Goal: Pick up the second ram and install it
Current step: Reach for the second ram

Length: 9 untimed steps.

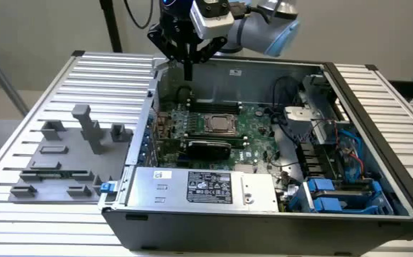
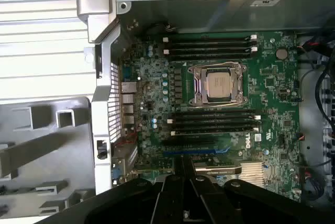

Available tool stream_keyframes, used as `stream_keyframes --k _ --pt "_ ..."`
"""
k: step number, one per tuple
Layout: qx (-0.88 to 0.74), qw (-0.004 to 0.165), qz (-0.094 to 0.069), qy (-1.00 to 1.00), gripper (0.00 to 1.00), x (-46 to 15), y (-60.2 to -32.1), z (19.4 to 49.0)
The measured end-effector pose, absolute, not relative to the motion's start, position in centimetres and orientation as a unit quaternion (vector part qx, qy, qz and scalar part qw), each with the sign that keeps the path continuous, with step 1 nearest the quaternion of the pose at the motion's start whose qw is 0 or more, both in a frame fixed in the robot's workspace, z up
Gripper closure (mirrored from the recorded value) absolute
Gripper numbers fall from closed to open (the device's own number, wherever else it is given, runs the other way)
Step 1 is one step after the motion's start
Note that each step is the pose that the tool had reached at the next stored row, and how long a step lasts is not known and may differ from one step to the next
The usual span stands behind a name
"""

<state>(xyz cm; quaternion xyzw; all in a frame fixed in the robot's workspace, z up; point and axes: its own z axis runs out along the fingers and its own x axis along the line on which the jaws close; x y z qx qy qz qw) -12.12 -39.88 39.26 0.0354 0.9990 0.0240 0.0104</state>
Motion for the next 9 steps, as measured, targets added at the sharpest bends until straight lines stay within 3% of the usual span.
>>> stream_keyframes --k 9 --pt "0.035 0.010 0.024 0.999 0.89 -12.12 -39.88 39.26"
